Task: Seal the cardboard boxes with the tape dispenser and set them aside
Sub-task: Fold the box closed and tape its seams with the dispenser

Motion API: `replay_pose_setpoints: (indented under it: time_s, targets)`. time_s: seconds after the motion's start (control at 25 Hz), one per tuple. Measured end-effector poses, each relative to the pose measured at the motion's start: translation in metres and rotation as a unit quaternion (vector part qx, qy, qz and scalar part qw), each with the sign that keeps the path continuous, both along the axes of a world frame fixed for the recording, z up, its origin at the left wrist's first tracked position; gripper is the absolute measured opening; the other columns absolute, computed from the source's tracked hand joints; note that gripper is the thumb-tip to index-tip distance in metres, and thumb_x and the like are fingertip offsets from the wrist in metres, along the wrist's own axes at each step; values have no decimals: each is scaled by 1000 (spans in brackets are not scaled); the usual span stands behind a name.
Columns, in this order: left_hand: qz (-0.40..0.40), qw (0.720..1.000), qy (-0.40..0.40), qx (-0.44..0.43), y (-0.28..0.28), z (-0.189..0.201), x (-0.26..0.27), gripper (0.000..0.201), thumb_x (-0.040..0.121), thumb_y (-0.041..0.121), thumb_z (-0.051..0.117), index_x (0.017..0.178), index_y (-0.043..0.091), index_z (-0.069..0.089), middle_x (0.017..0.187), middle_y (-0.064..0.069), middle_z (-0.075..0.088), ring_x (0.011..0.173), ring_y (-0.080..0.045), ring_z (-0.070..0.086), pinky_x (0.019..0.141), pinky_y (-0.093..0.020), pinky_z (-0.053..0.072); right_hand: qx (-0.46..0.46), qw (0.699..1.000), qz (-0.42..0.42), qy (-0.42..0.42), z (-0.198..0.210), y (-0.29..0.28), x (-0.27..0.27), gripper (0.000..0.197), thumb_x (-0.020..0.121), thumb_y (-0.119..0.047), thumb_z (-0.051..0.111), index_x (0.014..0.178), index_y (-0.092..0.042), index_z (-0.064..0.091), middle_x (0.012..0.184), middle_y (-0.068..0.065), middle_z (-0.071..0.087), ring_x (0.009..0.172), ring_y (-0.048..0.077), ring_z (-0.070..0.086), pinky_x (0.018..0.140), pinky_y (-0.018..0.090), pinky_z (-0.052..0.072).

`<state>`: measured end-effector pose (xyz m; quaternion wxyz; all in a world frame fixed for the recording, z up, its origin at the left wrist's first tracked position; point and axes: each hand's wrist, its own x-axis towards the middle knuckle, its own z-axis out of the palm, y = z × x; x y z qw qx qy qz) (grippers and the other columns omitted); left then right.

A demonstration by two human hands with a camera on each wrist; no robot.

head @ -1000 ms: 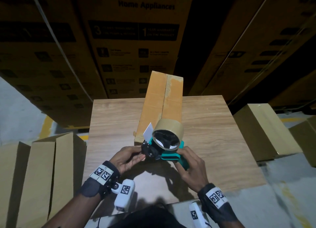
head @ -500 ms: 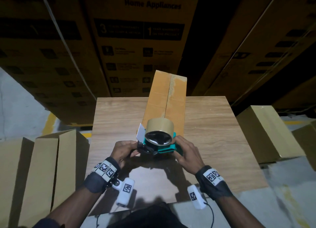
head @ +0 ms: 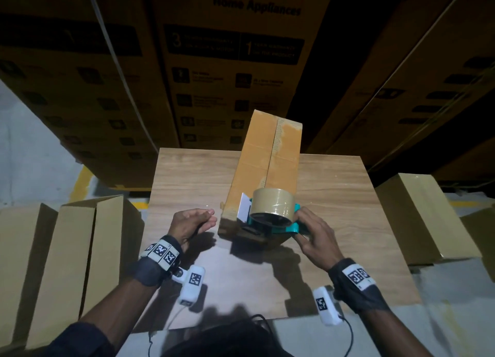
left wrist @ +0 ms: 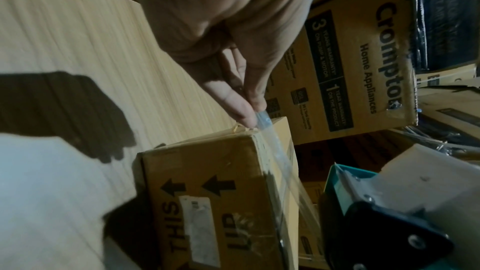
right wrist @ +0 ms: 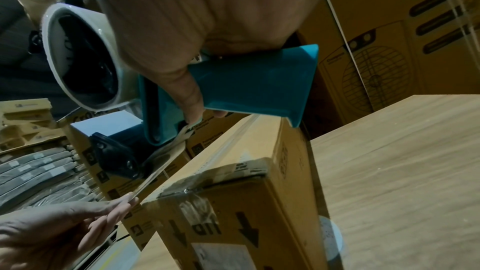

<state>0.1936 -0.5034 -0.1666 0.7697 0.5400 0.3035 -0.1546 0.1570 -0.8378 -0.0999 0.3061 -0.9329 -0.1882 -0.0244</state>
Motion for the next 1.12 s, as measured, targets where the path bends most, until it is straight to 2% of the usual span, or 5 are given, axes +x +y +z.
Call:
replay_pose_setpoints:
  time_s: [0.32,0.64,0.72,0.88,1.12]
  targets:
    - [21,999,21,39,-10,-18,4,31,80,13,85,101,-8,74,92,-28,75,64,-24,71,56,-27,60,-54,999,-3,6,-6,6,11,58,75,2,76,102,-42,50,110,-24,55,92,6,55,72,35,48]
    - [45,998,14,34,-10,-13,0,21,84,12,83,93,-5,75,84,-25,75,55,-20,66,49,-29,59,-23,1000,-4,8,-9,3,7,62,76,5,77,102,-45,49,109,-25,56,92,9,59,69,36,52]
    - [43,998,10,42,-9,-16,1,21,83,12,83,92,-5,75,84,-26,75,53,-19,64,53,-31,59,-19,1000,-6,8,-9,4,5,59,77,4,78,101,-42,50,108,-24,57,93,8,59,70,38,53]
    - [34,998,17,42,-9,-26,3,25,80,17,87,89,-4,76,80,-26,73,46,-19,58,76,-55,58,-16,1000,-8,19,-11,6,3,62,79,4,77,102,-45,47,109,-27,56,95,-1,58,70,31,53]
    - [-16,998,62,29,-9,-34,5,30,74,21,92,86,-2,78,69,-20,68,50,-23,57,78,-63,56,-36,999,-9,32,-22,8,3,57,78,3,77,107,-40,52,115,-20,58,97,11,61,77,43,56]
